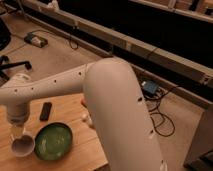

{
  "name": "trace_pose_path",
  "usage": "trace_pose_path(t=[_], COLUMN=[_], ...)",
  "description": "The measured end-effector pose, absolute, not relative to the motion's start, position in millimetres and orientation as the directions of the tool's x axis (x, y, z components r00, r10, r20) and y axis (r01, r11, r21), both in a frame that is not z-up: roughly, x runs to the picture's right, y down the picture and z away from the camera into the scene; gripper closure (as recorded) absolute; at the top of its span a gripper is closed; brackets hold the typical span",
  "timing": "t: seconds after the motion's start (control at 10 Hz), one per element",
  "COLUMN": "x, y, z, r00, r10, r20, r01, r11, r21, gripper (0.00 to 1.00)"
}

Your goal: Place the ceramic cup in the ceramic bowl

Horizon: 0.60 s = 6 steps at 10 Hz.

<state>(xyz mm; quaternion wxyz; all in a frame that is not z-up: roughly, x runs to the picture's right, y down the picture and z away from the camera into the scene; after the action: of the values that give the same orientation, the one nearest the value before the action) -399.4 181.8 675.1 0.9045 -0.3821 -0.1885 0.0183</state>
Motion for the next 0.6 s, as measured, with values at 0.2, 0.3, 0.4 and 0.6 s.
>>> trace_pose_path(t=[0.2,0.3,0.4,0.6], x=[-390.1,-392.9,-400.0,-423.3], y=[176.5,177.2,179.1,191.7], z=[679.6,683.2,682.7,677.5], r00=[0.928,0.937,0.947,0.963], r10=[0.190,0.159,0.123,0.037], r20=[0.319,0.310,0.297,0.269], r01=[0.098,0.118,0.135,0.175], r11=[0.703,0.690,0.686,0.671], r21=[-0.704,-0.714,-0.715,-0.720], gripper=[0.48,0.50,0.47,0.26])
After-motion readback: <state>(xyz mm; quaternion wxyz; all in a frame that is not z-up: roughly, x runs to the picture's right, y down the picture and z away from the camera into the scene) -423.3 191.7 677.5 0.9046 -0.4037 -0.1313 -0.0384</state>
